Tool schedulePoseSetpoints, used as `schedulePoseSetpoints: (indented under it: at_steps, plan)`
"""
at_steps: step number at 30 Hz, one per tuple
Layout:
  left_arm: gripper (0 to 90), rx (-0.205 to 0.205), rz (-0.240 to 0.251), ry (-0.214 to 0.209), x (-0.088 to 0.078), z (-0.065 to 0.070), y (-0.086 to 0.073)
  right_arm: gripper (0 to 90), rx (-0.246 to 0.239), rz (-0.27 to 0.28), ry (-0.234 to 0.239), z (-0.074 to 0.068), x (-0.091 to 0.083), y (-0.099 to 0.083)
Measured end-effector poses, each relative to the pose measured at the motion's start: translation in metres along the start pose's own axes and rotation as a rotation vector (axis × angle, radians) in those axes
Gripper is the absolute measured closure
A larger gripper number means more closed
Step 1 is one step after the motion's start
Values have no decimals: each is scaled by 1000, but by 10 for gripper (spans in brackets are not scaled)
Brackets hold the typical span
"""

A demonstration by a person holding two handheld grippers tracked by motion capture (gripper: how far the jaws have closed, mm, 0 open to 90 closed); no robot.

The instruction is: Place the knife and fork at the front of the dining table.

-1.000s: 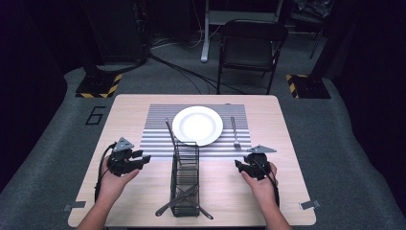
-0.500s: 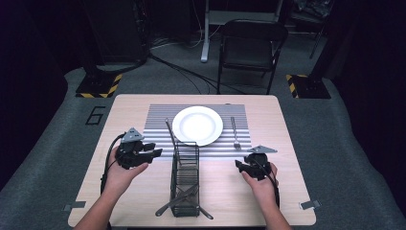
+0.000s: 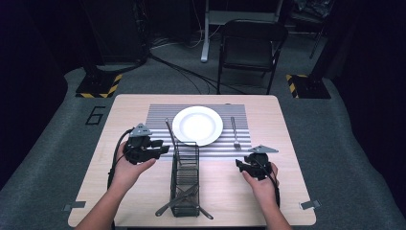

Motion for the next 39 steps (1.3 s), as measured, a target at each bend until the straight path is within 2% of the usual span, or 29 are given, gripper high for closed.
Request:
schedulePoseSetpoints:
  at_steps: [12,20,34,39]
  plan:
    - [624,3,11,-10,16,8,11,571,3,-4,3,0,1,0]
    - [679,9,13,0,30,9,14,571,13,-5,6,2,1,-1]
    - [761,-7,25,23,33,7,14,571,7,-10,6,2,3,-1]
    - [790,15,18,37,31,10,13,571,7,-9,3,2,3,-1]
Point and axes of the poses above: each handheld gripper's, and its own axes: x roughly forward along the jaws, y roughly out of its top, z roughly to its right, the point moved 4 cm from there along x, roughly forward along the jaws, and after that the axes turned 7 degrees about x, right-handed, at the moved point
